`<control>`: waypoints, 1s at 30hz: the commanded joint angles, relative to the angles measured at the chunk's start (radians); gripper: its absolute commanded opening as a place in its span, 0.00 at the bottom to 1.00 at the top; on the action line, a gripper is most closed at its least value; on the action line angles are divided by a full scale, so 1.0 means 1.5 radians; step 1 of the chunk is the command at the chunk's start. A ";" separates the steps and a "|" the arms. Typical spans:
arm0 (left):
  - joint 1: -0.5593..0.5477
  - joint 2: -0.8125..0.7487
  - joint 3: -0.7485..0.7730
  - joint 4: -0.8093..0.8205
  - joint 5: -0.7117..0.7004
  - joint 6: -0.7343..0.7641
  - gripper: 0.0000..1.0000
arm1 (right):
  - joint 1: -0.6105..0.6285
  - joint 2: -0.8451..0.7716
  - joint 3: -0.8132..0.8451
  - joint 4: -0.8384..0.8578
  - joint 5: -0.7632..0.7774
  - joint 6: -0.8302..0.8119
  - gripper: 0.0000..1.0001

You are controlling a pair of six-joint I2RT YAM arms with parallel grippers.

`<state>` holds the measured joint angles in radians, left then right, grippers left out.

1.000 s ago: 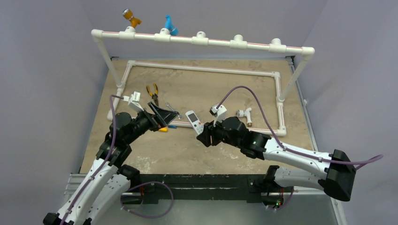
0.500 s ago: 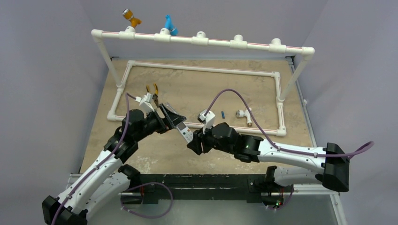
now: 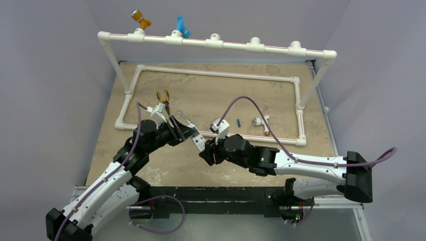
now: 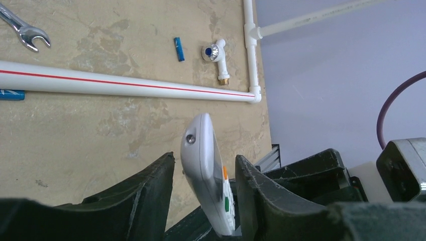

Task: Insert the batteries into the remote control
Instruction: Adjust the remote control.

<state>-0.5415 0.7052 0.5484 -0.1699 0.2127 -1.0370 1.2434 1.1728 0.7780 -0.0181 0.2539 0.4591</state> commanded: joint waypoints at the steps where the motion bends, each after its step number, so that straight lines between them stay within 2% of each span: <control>1: -0.008 -0.008 -0.003 0.037 0.007 -0.009 0.46 | 0.003 -0.005 0.046 0.055 0.050 -0.019 0.13; 6: -0.013 0.001 -0.007 0.047 0.011 -0.011 0.43 | 0.002 0.012 0.070 0.050 0.032 -0.030 0.13; 9: -0.013 0.001 -0.007 0.050 0.011 -0.012 0.37 | 0.002 0.014 0.067 0.053 0.023 -0.031 0.13; 17: -0.014 0.000 -0.010 0.059 0.009 -0.019 0.00 | 0.003 -0.019 0.030 0.055 0.027 -0.024 0.16; 18: -0.014 0.001 -0.011 0.063 0.010 -0.020 0.00 | 0.003 -0.024 0.026 0.056 0.028 -0.023 0.18; 19: -0.014 -0.001 -0.013 0.068 0.012 -0.020 0.00 | 0.003 -0.030 0.022 0.056 0.029 -0.021 0.24; 22: -0.013 -0.011 -0.020 0.088 0.019 -0.021 0.00 | 0.003 -0.063 -0.001 0.071 0.033 -0.004 0.56; 23: -0.014 -0.018 -0.022 0.093 0.022 -0.021 0.00 | 0.003 -0.078 -0.012 0.080 0.036 0.010 0.64; 25: -0.013 -0.032 -0.026 0.102 0.029 -0.019 0.00 | 0.003 -0.114 -0.035 0.099 0.039 0.038 0.71; 30: -0.013 -0.071 -0.058 0.222 0.060 -0.038 0.00 | 0.002 -0.212 -0.081 0.111 0.082 0.095 0.83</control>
<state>-0.5632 0.6456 0.4866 -0.0410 0.2523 -1.0813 1.2446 0.9512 0.6922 0.0780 0.3073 0.5091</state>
